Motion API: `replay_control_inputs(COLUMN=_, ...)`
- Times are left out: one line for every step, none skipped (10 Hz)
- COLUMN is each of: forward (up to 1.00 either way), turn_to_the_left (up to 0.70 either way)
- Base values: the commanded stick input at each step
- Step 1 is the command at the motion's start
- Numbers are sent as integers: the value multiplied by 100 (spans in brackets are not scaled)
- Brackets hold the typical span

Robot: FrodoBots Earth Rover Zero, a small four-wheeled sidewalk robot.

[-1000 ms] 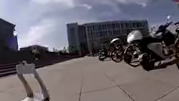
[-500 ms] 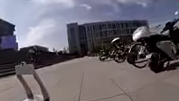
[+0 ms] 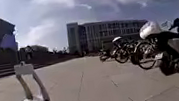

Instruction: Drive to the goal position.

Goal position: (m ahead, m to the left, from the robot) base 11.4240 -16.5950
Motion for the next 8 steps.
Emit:
replay_control_inputs(forward=70, turn_to_the_left=3)
replay_control_inputs(forward=70, turn_to_the_left=3)
replay_control_inputs(forward=70, turn_to_the_left=3)
replay_control_inputs(forward=70, turn_to_the_left=3)
replay_control_inputs(forward=70, turn_to_the_left=3)
replay_control_inputs(forward=70, turn_to_the_left=3)
replay_control_inputs(forward=70, turn_to_the_left=3)
replay_control_inputs(forward=70, turn_to_the_left=3)
